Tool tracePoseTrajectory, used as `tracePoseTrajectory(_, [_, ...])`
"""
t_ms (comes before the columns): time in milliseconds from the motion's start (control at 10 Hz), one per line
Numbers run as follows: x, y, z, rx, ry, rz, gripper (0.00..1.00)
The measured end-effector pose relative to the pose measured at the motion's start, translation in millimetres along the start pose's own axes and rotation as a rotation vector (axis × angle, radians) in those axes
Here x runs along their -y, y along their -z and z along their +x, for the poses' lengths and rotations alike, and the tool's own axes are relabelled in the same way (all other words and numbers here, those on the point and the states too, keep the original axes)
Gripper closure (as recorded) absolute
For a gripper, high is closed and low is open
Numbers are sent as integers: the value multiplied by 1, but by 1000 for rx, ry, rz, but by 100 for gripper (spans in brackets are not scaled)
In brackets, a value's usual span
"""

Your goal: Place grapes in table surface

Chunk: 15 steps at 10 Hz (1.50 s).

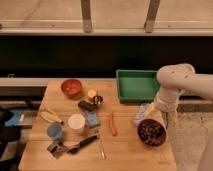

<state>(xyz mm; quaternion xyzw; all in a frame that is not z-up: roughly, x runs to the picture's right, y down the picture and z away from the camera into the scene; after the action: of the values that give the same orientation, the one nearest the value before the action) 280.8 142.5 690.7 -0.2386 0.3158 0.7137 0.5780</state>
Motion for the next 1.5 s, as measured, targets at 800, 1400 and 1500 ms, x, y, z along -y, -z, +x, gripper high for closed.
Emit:
tracePoseTrajectory(800, [-19, -51, 7, -37, 15, -99, 20])
tracePoseTrajectory(1400, [-30, -87, -2, -114, 32, -197, 20])
tracePoseTrajectory(1500, [-29, -93, -3, -120, 28, -221, 22])
